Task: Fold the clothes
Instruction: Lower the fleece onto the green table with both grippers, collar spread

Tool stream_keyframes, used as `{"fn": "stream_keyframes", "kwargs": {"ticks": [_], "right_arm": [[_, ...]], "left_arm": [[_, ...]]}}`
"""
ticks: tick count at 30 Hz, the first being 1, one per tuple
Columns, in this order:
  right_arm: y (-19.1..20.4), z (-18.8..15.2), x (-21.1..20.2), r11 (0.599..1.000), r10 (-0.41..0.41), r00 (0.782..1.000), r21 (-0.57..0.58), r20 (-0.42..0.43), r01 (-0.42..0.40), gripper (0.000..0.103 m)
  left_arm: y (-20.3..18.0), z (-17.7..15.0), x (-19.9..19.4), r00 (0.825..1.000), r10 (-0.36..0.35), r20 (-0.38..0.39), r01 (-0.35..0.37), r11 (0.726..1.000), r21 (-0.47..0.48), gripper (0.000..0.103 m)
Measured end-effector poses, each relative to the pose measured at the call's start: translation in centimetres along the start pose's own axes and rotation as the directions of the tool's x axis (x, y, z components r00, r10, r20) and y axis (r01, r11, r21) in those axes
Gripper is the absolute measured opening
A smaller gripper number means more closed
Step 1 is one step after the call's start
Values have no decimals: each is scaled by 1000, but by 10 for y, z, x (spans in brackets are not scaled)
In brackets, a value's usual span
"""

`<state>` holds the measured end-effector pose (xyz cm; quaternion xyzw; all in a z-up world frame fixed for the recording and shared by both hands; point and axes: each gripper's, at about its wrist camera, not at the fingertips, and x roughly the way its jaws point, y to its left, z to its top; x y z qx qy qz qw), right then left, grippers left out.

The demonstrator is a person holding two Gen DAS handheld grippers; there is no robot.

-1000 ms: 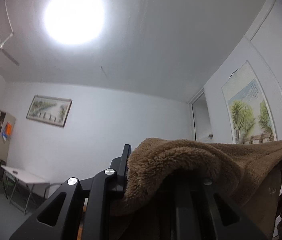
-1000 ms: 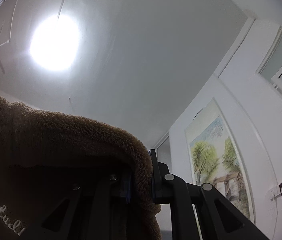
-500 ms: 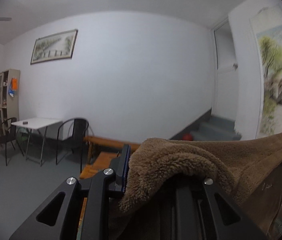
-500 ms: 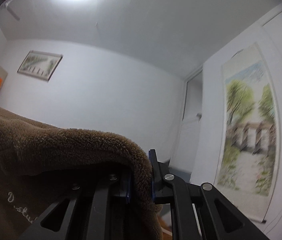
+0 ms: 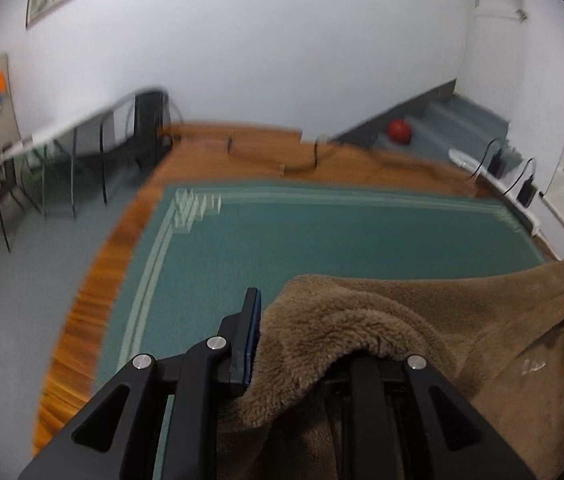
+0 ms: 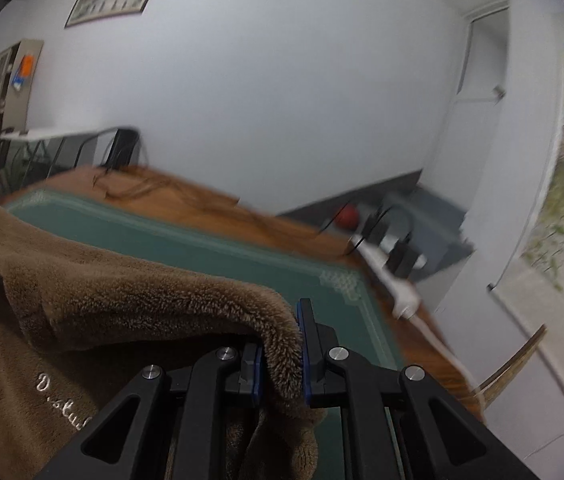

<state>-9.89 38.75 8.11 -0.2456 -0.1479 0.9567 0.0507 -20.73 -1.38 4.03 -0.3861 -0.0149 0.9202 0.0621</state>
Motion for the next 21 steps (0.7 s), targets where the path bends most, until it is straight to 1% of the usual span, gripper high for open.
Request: {"fn": "stream_keyframes", "kwargs": {"ticks": [3, 5, 6, 7, 8, 9, 10, 11, 13, 15, 16, 21], "right_arm": [[10, -11, 27, 999, 44, 996, -27, -82, -47, 13], [20, -16, 38, 997, 60, 991, -46, -123, -66, 13], [24, -17, 44, 996, 66, 988, -55, -142, -74, 13], [25, -17, 47, 995, 66, 985, -64, -160, -77, 16], [26, -17, 51, 994, 63, 981, -78, -185, -78, 18], [29, -17, 56, 993, 56, 977, -89, -205, -76, 19], [34, -17, 61, 992, 56, 975, -96, -217, -78, 20], [38, -20, 65, 991, 60, 971, -101, -233, -85, 23], [44, -25, 71, 989, 70, 963, -108, -260, -101, 34], [41, -26, 66, 988, 88, 960, -97, -266, -118, 74], [38, -25, 61, 989, 88, 962, -93, -259, -116, 78], [29, -21, 29, 988, 79, 971, -115, -225, -107, 79]], "left_arm": [[1, -7, 27, 998, 14, -64, -14, 1000, 1, 24], [0, -10, 37, 995, 31, -97, -30, 999, 11, 34], [0, -11, 43, 992, 43, -116, -42, 999, 11, 47], [0, -12, 50, 989, 54, -134, -53, 999, 11, 55], [1, -14, 54, 987, 55, -149, -54, 999, 4, 71], [3, -15, 55, 986, 49, -162, -51, 999, -7, 80], [6, -17, 58, 983, 36, -179, -41, 999, -25, 81], [9, -18, 59, 981, 21, -194, -30, 999, -43, 81], [14, -21, 57, 977, -4, -215, -11, 998, -67, 81], [19, -23, 54, 975, -15, -224, -3, 997, -79, 81], [21, -24, 50, 975, -17, -223, -2, 997, -83, 81], [34, -25, 25, 979, -22, -202, 0, 995, -105, 81]]}}
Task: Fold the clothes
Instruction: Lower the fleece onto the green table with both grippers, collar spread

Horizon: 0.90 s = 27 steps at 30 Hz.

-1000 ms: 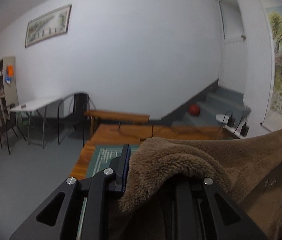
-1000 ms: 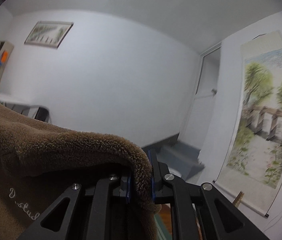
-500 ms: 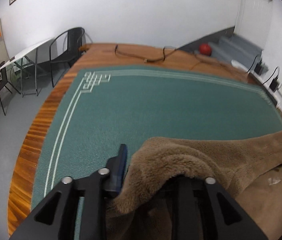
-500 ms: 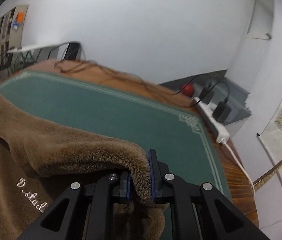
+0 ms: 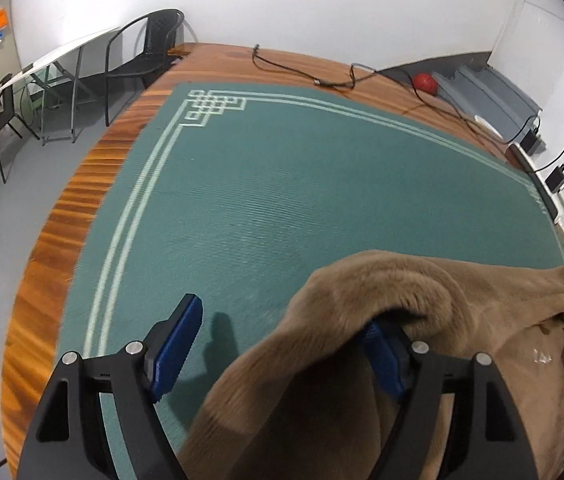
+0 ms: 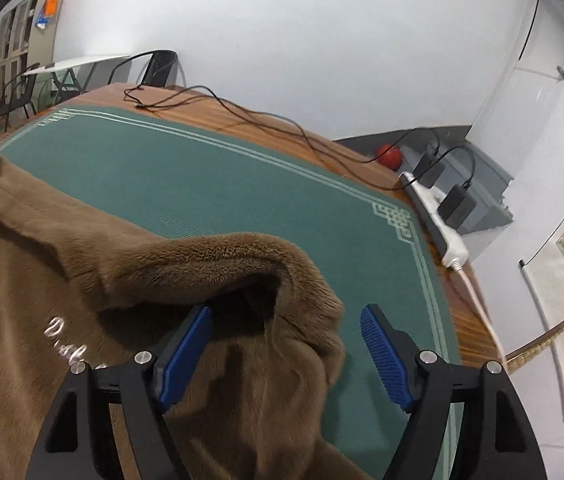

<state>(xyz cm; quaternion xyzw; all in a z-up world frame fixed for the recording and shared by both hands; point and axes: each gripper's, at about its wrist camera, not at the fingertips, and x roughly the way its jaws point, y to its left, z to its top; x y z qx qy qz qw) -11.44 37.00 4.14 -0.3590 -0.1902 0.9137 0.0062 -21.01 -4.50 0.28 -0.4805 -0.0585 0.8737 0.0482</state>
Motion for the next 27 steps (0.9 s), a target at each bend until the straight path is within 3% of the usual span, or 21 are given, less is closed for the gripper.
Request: {"fn": "stream_keyframes", "kwargs": {"ticks": [6, 9, 12, 15, 17, 19, 22, 27], "right_arm": [[5, -7, -38, 996, 44, 999, -73, 9, -43, 79], [19, -9, -42, 984, 129, 990, -118, -53, -134, 79], [35, -11, -33, 956, 248, 958, -125, -142, -266, 79], [47, -9, -21, 922, 349, 916, -100, -200, -373, 79], [53, -3, -8, 899, 410, 883, -65, -227, -434, 79], [58, 6, 7, 881, 448, 856, -34, -256, -472, 79], [66, 20, 29, 858, 488, 824, -14, -289, -513, 79], [71, 52, 58, 842, 517, 808, -5, -282, -540, 79]], "left_arm": [[-1, -10, -35, 999, -42, 11, 41, 999, 17, 83], [-16, -19, -45, 984, -170, -55, 173, 984, 47, 85], [-34, -28, -45, 922, -357, -153, 367, 929, 46, 86], [-46, -31, -30, 858, -462, -226, 471, 882, -12, 89], [-51, -27, -13, 845, -466, -264, 471, 881, -45, 89], [-56, -22, 1, 845, -455, -280, 458, 887, -60, 89], [-61, -9, 19, 831, -475, -288, 468, 878, -97, 89], [-70, 17, 36, 826, -498, -266, 486, 867, -113, 89]]}}
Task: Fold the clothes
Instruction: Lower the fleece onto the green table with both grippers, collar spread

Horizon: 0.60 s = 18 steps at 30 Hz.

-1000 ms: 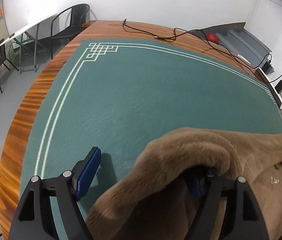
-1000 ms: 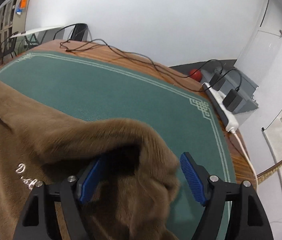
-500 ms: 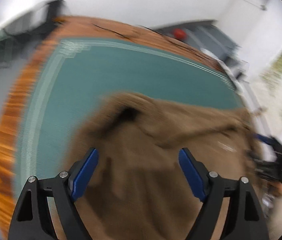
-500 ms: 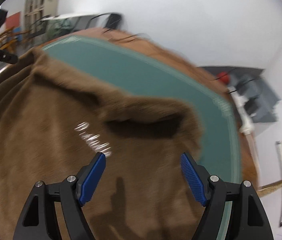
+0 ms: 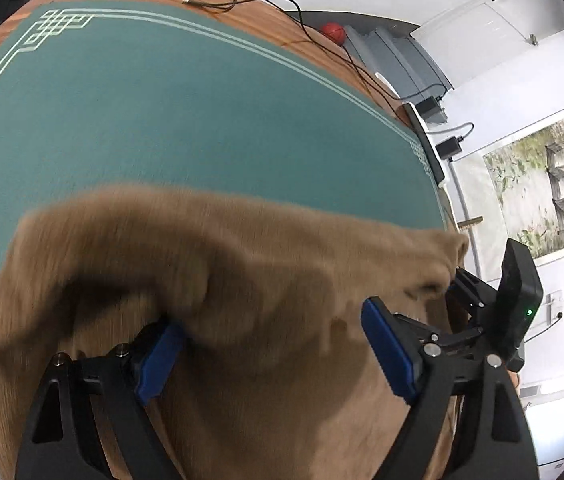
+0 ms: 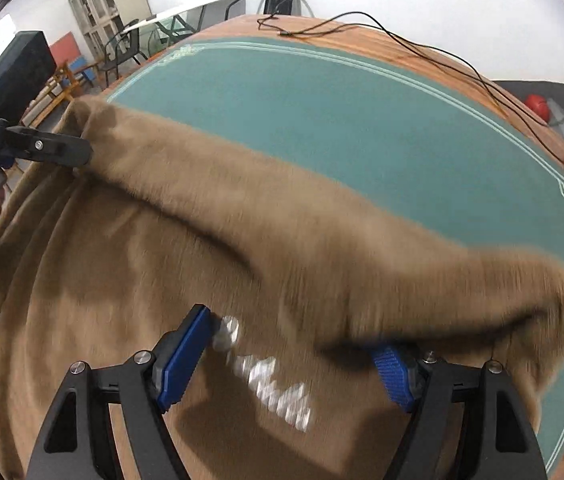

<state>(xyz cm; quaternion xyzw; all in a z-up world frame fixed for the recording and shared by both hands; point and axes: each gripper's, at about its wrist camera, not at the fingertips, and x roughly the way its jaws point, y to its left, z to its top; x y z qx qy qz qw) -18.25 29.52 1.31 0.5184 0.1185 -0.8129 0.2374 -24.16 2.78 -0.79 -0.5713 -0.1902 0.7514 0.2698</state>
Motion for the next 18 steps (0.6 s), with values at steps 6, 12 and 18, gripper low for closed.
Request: {"fn": "stream_keyframes", "kwargs": {"ticks": [6, 12, 18], "right_arm": [[-44, 34, -16, 975, 16, 969, 210, 246, -69, 79], [-84, 39, -17, 917, -23, 929, 377, 370, -127, 79], [-57, 27, -26, 962, -65, 927, 269, 369, -39, 79]], "left_arm": [[9, 31, -2, 986, -124, 115, 132, 990, -59, 89], [28, 37, -5, 951, -219, 219, 247, 963, -105, 89], [0, 26, -19, 933, -218, 287, 211, 976, 54, 89]]}}
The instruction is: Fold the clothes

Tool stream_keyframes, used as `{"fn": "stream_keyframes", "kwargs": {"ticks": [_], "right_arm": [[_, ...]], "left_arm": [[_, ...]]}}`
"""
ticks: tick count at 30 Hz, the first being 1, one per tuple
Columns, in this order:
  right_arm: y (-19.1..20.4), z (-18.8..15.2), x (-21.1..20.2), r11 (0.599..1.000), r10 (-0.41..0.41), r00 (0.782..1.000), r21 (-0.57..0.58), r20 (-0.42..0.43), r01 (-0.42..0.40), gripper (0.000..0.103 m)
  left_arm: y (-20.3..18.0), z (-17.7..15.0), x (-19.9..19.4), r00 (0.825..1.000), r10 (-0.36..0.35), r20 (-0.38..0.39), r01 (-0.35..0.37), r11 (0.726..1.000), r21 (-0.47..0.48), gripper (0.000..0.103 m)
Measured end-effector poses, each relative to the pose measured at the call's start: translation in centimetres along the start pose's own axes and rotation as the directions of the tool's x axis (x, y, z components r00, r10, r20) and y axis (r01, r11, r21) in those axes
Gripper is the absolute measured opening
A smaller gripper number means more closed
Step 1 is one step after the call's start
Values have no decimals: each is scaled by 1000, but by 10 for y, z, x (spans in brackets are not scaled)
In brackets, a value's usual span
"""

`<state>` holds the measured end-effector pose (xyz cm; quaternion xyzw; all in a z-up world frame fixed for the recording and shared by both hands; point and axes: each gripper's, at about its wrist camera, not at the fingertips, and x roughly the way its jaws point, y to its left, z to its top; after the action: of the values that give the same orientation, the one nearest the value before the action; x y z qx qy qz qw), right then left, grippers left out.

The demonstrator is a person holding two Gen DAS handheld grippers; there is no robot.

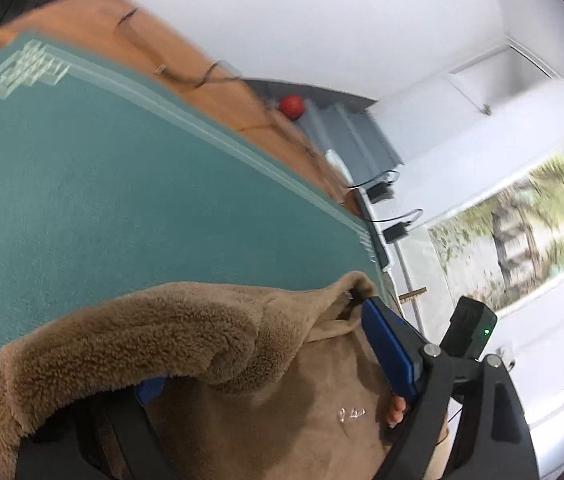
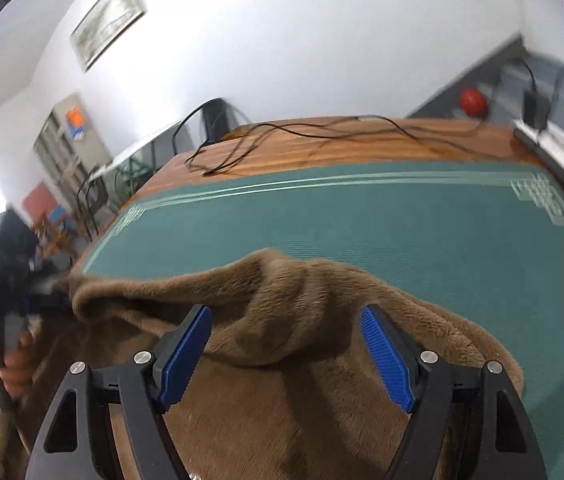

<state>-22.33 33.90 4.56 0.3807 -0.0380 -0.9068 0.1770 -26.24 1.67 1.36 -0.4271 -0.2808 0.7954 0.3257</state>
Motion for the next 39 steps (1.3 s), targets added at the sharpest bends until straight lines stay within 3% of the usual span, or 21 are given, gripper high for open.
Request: {"fn": "stream_keyframes", "kwargs": {"ticks": [4, 6, 9, 12, 13, 15, 16, 17, 18, 20, 22, 24, 26, 28, 33, 36, 39], "right_arm": [[34, -11, 0, 975, -75, 996, -211, -56, 61, 79], [43, -14, 9, 961, -104, 990, -266, -92, 77, 79], [46, -17, 24, 960, -137, 983, -262, -118, 102, 79], [38, -11, 32, 970, -177, 978, -190, -114, 154, 79], [32, -8, 36, 971, -187, 976, -171, -115, 166, 79], [22, -3, 42, 973, -207, 971, -132, -119, 191, 79], [16, 0, 45, 973, -217, 969, -113, -121, 203, 79], [12, 2, 49, 972, -225, 966, -99, -125, 213, 79], [9, 1, 54, 971, -229, 965, -96, -131, 218, 79], [8, -2, 58, 968, -241, 962, -104, -127, 229, 80], [9, -4, 61, 964, -254, 960, -118, -117, 240, 81], [11, -3, 63, 962, -260, 959, -121, -116, 246, 81], [10, -4, 62, 963, -256, 960, -116, -115, 243, 82], [10, -5, 60, 964, -252, 961, -111, -114, 240, 82], [11, -7, 58, 963, -258, 960, -116, -110, 245, 82], [10, -7, 58, 963, -256, 960, -114, -110, 244, 82], [10, -6, 59, 960, -265, 958, -122, -105, 252, 83]], "left_arm": [[-36, -1, -11, 999, -12, 32, 6, 984, 177, 89], [-42, 3, -11, 999, -9, 46, 0, 980, 198, 89], [-28, 17, 4, 996, 85, 6, -85, 989, 118, 89], [-9, 22, 26, 979, 188, -80, -183, 981, 62, 89], [-3, 20, 30, 976, 191, -106, -188, 981, 40, 89], [15, 13, 28, 990, 2, -140, -19, 993, -118, 89], [25, 10, 25, 984, -111, -142, 80, 975, -210, 89], [34, 7, 23, 966, -223, -134, 175, 938, -299, 89], [39, 5, 20, 953, -285, -101, 235, 909, -345, 89], [31, 5, 2, 956, -290, -33, 267, 915, -302, 89], [16, 8, -11, 971, -238, -7, 231, 951, -204, 90], [-2, 10, -19, 991, -133, 11, 134, 989, -65, 90], [-20, 9, -24, 999, -37, 35, 35, 997, 73, 90], [-27, 6, -19, 999, 23, 29, -27, 987, 157, 90], [-25, -5, 15, 996, 52, -76, -36, 979, 199, 90], [-16, 0, 30, 990, 136, -41, -127, 977, 172, 90], [-4, 15, 33, 966, 255, 53, -260, 956, 137, 90]]}}
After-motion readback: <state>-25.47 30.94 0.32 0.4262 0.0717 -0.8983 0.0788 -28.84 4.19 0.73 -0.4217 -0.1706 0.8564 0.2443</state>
